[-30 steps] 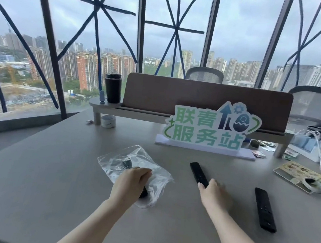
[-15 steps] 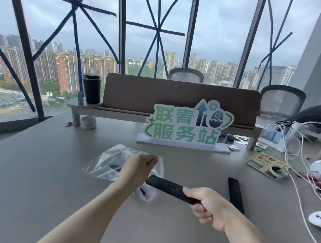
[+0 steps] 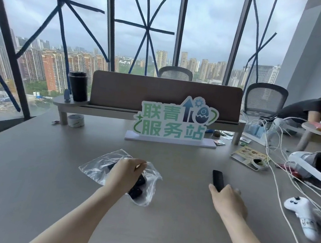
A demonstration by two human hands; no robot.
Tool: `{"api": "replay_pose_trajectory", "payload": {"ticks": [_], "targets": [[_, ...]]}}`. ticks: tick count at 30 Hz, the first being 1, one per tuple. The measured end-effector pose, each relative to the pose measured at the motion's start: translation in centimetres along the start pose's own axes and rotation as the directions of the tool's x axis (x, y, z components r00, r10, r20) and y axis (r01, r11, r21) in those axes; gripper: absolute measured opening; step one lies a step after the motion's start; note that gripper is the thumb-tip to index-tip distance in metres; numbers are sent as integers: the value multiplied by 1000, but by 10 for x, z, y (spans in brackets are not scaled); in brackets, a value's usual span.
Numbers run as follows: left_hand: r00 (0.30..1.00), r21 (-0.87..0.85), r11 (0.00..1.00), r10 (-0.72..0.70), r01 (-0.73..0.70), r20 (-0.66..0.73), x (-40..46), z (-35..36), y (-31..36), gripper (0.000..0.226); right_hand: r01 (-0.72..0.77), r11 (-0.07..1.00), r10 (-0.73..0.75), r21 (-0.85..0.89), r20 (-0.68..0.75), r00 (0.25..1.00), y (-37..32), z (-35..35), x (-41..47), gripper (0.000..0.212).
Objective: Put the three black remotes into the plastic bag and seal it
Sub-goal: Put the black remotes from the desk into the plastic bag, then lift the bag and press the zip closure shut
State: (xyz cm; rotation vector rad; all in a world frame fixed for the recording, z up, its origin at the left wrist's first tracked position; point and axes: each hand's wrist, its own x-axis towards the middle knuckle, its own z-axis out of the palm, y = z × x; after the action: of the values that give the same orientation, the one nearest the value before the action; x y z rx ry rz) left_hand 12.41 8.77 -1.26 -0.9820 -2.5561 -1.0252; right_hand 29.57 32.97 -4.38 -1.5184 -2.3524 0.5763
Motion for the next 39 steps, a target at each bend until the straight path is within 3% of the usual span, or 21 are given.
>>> {"api": "replay_pose_trajectory", "payload": {"ticks": [4,6,8,11,14,17,19,21,24,25,27,29,31,33,35,37,39], "targets": [[1000,68,998,7,-8,17,-11,-3,-1,22,-40,999,41,-13,82,996,9,5,15,43],[999,108,994,-17,12,44,-18,-8,-4,22,-64,981,15,182,261,965,9,1,20,29],[997,114,993,-39,32,60,-21,-11,-7,24,-203,845,-73,494,483,872,8,-11,13,26],[998,72,996,-56,53,39,-21,-14,-9,26,-340,690,-279,639,668,690,5,-40,-17,30],[999,42,998,-48,48,1,-17,-17,-4,24,-315,728,-395,609,749,532,-12,-51,-54,31],[999,9,999,-42,42,3,-16,-20,1,22,-238,781,-438,577,778,450,-51,-30,-81,32],[999,13,999,-31,31,-8,-17,-23,3,22,-233,763,-457,603,758,465,-81,-4,-94,32],[999,20,999,-30,30,-23,-20,-26,1,22,-205,738,-464,643,704,537,-101,16,-103,27],[998,20,998,-55,55,-25,-23,-31,-12,20,88,764,-417,639,384,824,-103,29,-97,26],[998,26,998,-57,57,-18,-24,-32,-17,20,177,780,-394,600,252,884,-99,29,-91,22],[999,78,996,-50,48,16,-27,-33,-22,23,267,816,-416,512,200,887,-97,27,-84,16],[997,129,991,-43,34,68,-31,-34,-21,24,305,844,-465,442,317,827,-104,33,-82,48],[989,143,989,-49,28,141,-35,-35,-23,22,337,844,-489,417,342,803,-116,47,-83,60],[963,175,984,-62,15,263,-41,-39,-26,30,399,834,-509,381,255,822,-127,58,-80,40],[926,275,961,-96,-9,366,-47,-45,-34,53,400,824,-493,401,161,855,-132,60,-78,21],[903,400,916,-156,-18,400,-54,-51,-42,62,361,811,-470,461,145,871,-133,57,-76,20],[892,439,896,-246,60,380,-56,-57,-51,64,323,787,-467,526,166,868,-132,49,-77,19]]}}
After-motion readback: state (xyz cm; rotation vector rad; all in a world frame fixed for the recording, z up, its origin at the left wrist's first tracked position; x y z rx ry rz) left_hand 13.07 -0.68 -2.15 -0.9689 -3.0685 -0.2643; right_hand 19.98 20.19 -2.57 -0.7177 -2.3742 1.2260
